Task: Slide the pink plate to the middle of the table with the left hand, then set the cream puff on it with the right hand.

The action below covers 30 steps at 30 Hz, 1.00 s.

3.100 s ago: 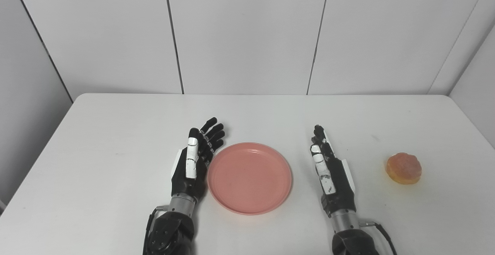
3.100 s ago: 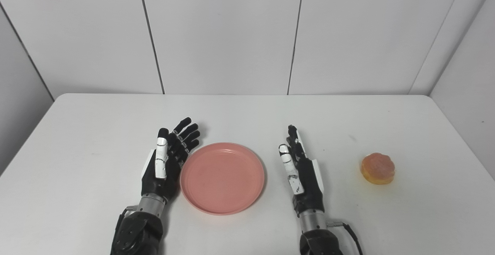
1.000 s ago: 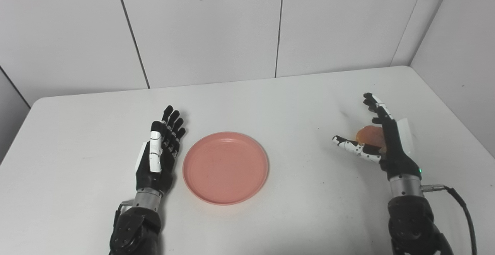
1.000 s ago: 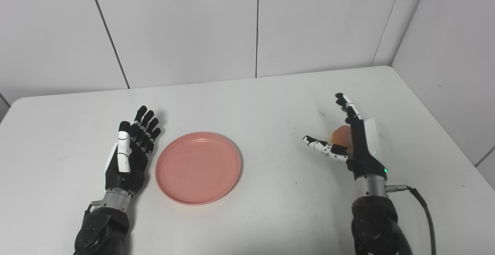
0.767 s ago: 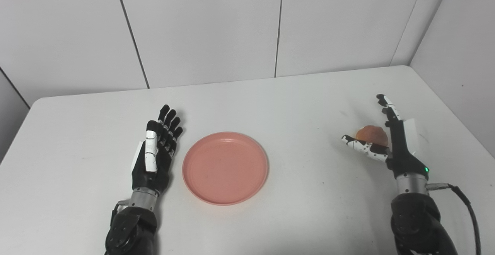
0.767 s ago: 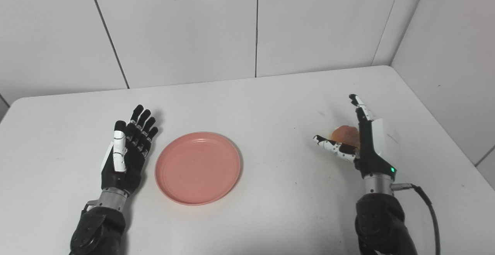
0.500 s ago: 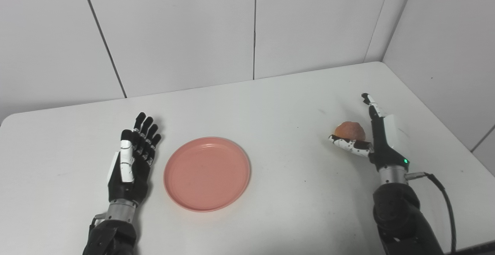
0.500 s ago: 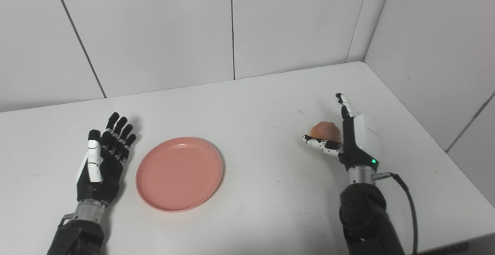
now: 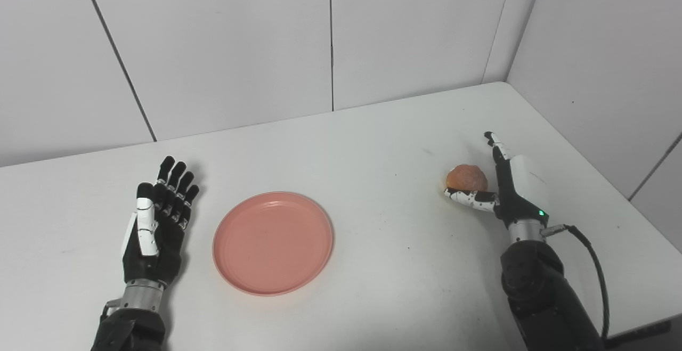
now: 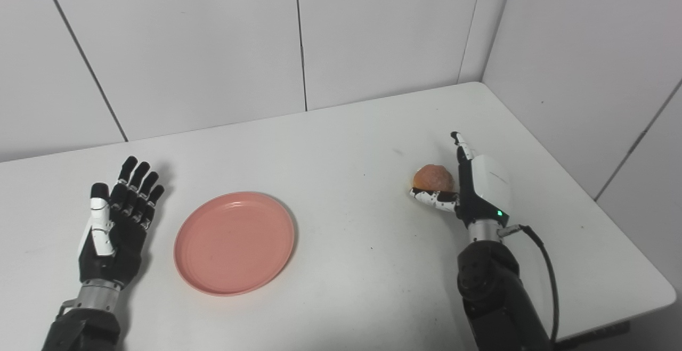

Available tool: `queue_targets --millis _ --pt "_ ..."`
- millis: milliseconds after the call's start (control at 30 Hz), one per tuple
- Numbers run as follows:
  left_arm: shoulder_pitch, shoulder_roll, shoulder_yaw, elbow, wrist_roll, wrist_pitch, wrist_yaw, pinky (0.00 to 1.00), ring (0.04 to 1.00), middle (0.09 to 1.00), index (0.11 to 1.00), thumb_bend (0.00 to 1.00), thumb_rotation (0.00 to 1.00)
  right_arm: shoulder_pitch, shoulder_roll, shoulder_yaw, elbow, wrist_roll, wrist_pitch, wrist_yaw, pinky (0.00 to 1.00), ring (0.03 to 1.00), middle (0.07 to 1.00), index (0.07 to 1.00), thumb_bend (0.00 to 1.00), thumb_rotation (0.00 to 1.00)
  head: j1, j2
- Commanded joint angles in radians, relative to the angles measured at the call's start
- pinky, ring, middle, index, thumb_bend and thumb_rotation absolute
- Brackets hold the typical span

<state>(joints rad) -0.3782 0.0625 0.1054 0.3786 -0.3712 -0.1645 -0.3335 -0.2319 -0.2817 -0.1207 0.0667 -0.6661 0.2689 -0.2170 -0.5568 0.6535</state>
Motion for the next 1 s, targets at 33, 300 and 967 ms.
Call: queue_targets --millis 33,300,967 --pt "0.083 0.009 0.007 0.056 -0.002 -0.010 -0.015 1.00 1.000 0.998 0.973 0.64 0.97 -0.031 -0.023 0.017 -0.010 -0.007 0.017 -0.006 0.73 0.852 0.876 0.887 0.87 0.25 0.001 0.003" --pt "0.094 0.010 -0.001 0.030 0.007 -0.001 -0.012 1.00 1.000 1.000 0.983 0.64 0.98 -0.032 -0.034 0.054 0.001 -0.014 0.057 0.018 0.65 0.761 0.812 0.819 0.80 0.11 0.008 0.008" --pt "0.105 -0.005 -0.012 0.004 0.011 0.007 -0.004 1.00 1.000 1.000 0.991 0.67 0.95 -0.018 -0.037 0.036 -0.011 0.012 0.052 -0.013 0.19 0.286 0.471 0.487 0.52 0.00 0.078 0.019"
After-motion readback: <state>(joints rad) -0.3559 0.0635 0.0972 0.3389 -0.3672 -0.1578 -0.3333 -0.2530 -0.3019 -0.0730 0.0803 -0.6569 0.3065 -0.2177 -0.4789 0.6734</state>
